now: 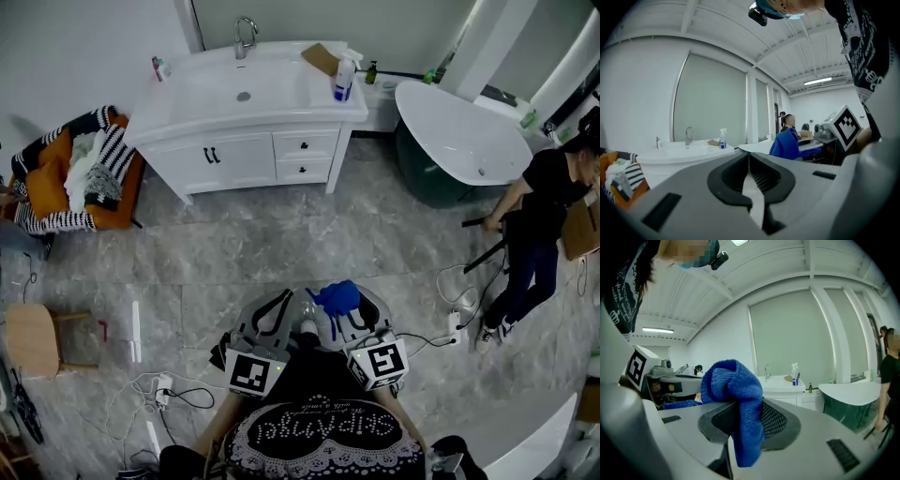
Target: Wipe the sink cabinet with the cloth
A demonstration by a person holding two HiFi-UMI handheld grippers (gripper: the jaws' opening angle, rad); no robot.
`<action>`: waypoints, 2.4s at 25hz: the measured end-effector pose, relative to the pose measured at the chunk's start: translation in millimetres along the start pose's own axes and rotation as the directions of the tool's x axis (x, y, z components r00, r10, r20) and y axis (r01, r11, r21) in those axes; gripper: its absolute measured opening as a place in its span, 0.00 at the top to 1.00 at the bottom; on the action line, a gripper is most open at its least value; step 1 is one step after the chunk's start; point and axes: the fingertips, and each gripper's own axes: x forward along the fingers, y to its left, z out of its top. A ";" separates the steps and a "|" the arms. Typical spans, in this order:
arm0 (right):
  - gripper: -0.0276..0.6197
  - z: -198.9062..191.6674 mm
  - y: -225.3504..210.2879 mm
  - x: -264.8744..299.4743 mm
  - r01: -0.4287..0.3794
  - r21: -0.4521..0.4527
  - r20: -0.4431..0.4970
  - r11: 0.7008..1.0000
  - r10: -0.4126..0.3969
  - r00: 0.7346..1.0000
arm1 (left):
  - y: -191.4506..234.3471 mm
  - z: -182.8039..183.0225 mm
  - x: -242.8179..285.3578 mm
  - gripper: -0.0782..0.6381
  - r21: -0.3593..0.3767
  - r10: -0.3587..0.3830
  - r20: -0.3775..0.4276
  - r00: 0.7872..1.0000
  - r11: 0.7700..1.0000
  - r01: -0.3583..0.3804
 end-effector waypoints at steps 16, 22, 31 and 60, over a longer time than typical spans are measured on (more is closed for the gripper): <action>0.78 -13.5 -42.7 -18.2 -0.004 -0.014 -0.015 1.000 0.004 1.000 | -22.1 -9.2 23.0 0.89 -0.162 0.053 -0.075 0.996 0.985 -0.064; 0.78 -7.3 -43.6 4.4 -0.012 0.006 -0.009 1.000 0.012 1.000 | -5.6 -10.7 34.5 0.89 -0.142 0.055 -0.102 0.993 0.987 -0.069; 0.78 6.4 -45.9 55.6 -0.005 0.019 -0.027 1.000 0.006 1.000 | 47.4 1.0 57.9 0.89 -0.085 0.060 -0.106 0.993 0.994 -0.070; 0.78 36.4 -39.9 157.9 0.149 0.018 0.007 0.989 -0.149 0.989 | 167.6 4.9 82.6 0.89 -0.094 -0.041 -0.047 0.998 0.995 0.036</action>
